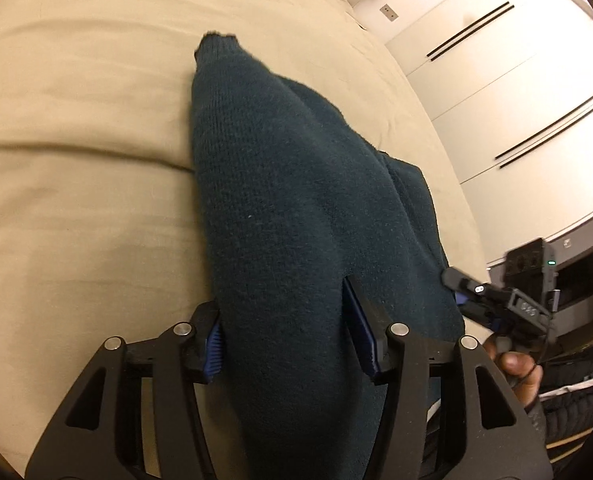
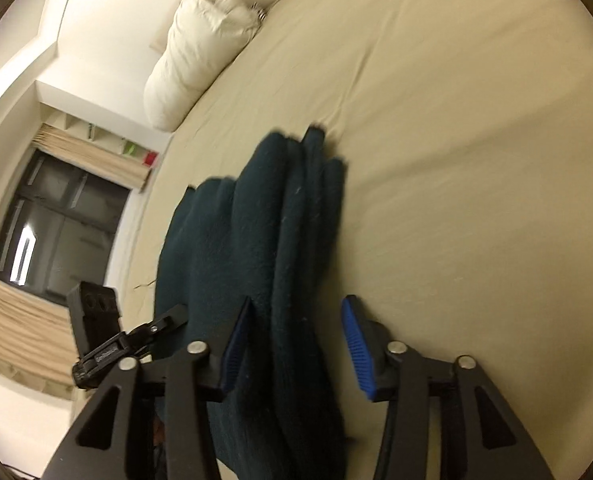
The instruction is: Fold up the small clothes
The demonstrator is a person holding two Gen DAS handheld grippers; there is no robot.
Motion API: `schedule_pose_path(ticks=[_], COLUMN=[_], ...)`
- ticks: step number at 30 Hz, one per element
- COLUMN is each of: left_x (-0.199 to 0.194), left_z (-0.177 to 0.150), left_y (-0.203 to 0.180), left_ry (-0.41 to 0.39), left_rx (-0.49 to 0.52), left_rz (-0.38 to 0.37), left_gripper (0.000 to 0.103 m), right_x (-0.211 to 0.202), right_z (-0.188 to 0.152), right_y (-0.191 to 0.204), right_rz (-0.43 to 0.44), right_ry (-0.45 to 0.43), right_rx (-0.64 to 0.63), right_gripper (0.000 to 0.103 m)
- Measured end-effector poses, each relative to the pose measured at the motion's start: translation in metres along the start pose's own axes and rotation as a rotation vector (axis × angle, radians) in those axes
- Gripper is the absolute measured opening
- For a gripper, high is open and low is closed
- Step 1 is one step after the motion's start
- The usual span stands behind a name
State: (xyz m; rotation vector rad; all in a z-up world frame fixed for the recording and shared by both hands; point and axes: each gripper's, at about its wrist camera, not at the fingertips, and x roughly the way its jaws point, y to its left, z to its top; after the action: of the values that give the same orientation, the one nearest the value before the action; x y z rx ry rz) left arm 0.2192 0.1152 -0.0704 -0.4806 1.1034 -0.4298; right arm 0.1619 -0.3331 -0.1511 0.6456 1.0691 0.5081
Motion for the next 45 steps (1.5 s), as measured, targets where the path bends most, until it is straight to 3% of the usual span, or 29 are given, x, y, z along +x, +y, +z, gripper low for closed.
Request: schedule_pose_path(ticks=[4, 8, 13, 16, 17, 18, 22, 23, 24, 25, 27, 29, 31, 36, 38, 42, 45], left_x=[-0.033, -0.053, -0.02, 0.005, 0.007, 0.01, 0.019, 0.024, 0.025, 0.027, 0.026, 0.034, 0.021, 0.036, 0.035, 0.036, 0.034], left_z=[0.006, 0.016, 0.023, 0.029, 0.028, 0.027, 0.023, 0.023, 0.02, 0.017, 0.016, 0.014, 0.015, 0.015, 0.015, 0.015, 0.013], left_y=[-0.019, -0.048, -0.089, -0.067, -0.059, -0.06, -0.048, -0.046, -0.048, -0.05, -0.052, -0.051, -0.048, -0.051, -0.05, -0.05, -0.05], left_ry=[-0.101, -0.19, -0.16, -0.115, -0.114, -0.117, -0.134, -0.141, -0.152, -0.162, -0.169, -0.165, -0.161, -0.161, -0.16, -0.158, -0.16], left_rx=[0.035, 0.114, 0.223, 0.248, 0.261, 0.27, 0.302, 0.319, 0.339, 0.357, 0.365, 0.356, 0.349, 0.348, 0.349, 0.349, 0.347], left_rz=[0.128, 0.146, 0.212, 0.279, 0.296, 0.303, 0.327, 0.342, 0.359, 0.376, 0.389, 0.384, 0.379, 0.387, 0.387, 0.388, 0.389], left_gripper=[0.051, 0.051, 0.051, 0.051, 0.051, 0.051, 0.053, 0.053, 0.054, 0.054, 0.054, 0.054, 0.054, 0.054, 0.054, 0.054, 0.054], right_x=[-0.037, -0.044, -0.001, 0.03, 0.042, 0.049, 0.047, 0.047, 0.046, 0.043, 0.041, 0.031, 0.016, 0.0, 0.012, 0.017, 0.006], right_z=[0.003, 0.0, 0.006, 0.013, 0.015, 0.014, 0.005, 0.003, 0.001, -0.002, -0.003, -0.008, -0.01, -0.031, -0.038, -0.041, -0.046], right_y=[0.013, 0.06, 0.093, 0.075, 0.063, 0.052, 0.019, 0.012, 0.008, 0.004, -0.003, 0.003, 0.017, 0.046, 0.04, 0.029, 0.032], right_rz=[-0.039, 0.05, 0.134, 0.124, 0.076, 0.064, 0.152, 0.161, 0.158, 0.148, 0.168, 0.137, 0.128, 0.157, 0.083, 0.08, 0.045], right_ry=[-0.091, -0.116, -0.06, -0.022, -0.01, -0.003, -0.035, -0.043, -0.045, -0.049, -0.053, -0.069, -0.085, -0.077, -0.048, -0.057, -0.061], right_rx=[-0.009, -0.098, -0.157, -0.078, -0.054, -0.035, 0.037, 0.041, 0.037, 0.031, 0.052, 0.036, -0.018, -0.108, -0.117, -0.087, -0.117], right_gripper=[0.052, 0.052, 0.052, 0.052, 0.048, 0.035, 0.017, 0.013, 0.002, 0.0, 0.0, 0.002, 0.015, 0.034, 0.031, 0.013, 0.013])
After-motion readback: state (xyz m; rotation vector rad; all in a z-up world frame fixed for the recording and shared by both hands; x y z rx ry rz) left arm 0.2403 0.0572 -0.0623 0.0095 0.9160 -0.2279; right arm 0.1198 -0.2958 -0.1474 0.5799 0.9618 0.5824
